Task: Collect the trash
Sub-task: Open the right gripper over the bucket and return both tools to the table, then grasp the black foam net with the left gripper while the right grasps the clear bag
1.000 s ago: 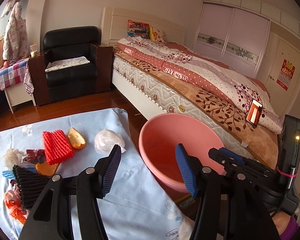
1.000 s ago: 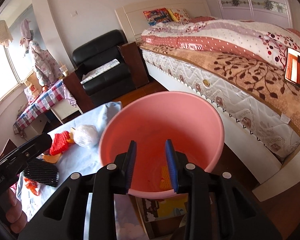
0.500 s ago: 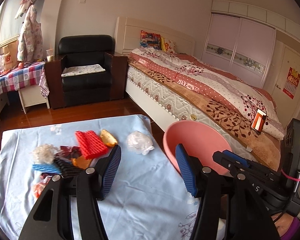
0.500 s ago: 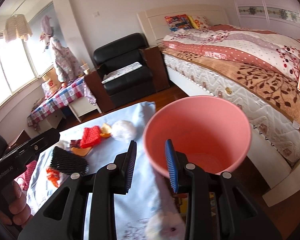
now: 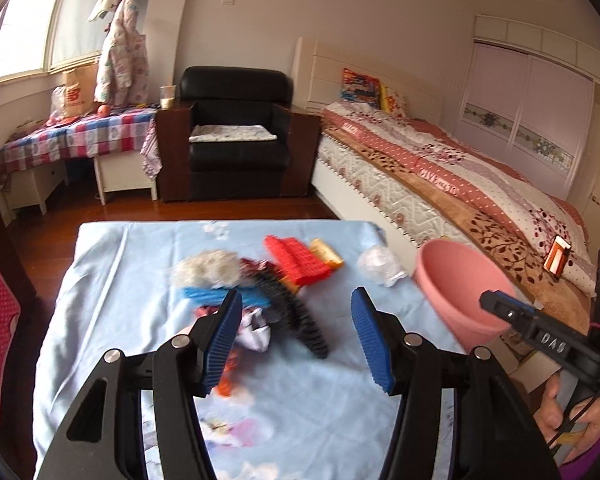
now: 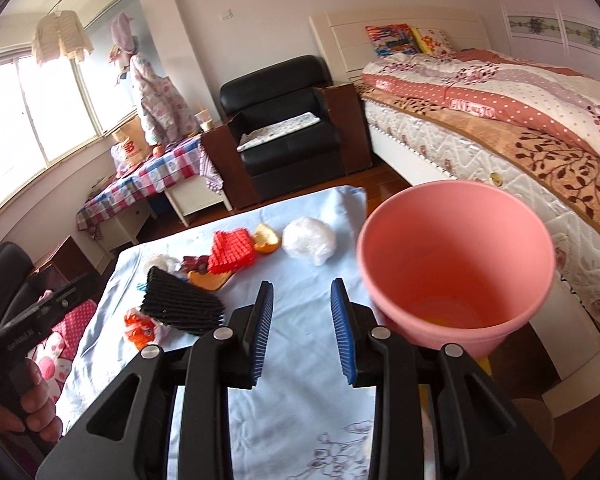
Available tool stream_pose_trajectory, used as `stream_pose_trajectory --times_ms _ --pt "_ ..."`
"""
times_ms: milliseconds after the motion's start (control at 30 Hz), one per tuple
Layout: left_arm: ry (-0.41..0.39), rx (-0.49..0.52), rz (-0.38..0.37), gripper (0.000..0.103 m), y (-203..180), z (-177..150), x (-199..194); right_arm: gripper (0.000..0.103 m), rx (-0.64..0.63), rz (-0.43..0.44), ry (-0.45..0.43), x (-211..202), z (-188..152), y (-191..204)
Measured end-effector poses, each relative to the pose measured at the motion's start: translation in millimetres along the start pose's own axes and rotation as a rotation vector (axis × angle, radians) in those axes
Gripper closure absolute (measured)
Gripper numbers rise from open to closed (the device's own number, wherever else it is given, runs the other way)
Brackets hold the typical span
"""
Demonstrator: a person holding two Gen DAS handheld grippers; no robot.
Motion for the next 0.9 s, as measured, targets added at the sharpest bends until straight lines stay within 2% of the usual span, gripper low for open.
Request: stream_pose_trajectory --times_ms 167,267,567,667,733,867,900 --pt "0.064 -0.032 0.03 0.048 28.8 -26.7 9.0 0.073 -0.02 0.023 0.037 14.5 -8.0 13.7" --pt "0.094 -0.043 0.022 0.055 35.3 -37.5 13.4 0.073 -0.024 0.036 0.057 21.5 -12.8 18.1" --pt "0.119 -0.002 -0.03 0.055 -6.3 -34.6 32.1 0.072 0.005 0.101 0.102 39.3 -19.6 20.8" --pt "0.129 -0.006 -0.024 0.055 -15.7 -30.7 44.4 0.072 0.011 0.106 0.119 46.3 -18.1 16.5" --pt "0.146 -0.016 -0.022 0.055 -20.1 -29.5 54.7 0.062 0.022 0.104 0.133 52.1 -16.6 12.1" --pt "0.171 -0.025 -0.009 0.055 -21.6 -29.8 72.2 0.056 0.021 0.091 0.124 61.5 -4.3 3.1" --pt "0.173 -0.024 -0.008 0.059 -22.1 -29.7 75.3 0.054 0.015 0.082 0.126 66.4 0.3 0.2"
Point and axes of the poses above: each gripper's, at about its wrist camera, not at the fingertips, and x roughly the way its jaws point, y to its left, z to its top, the point moved 10 cm from there along x, roughly the way its jaws point, and after that the axes turned 13 degrees about z, right-handed, at the moved point
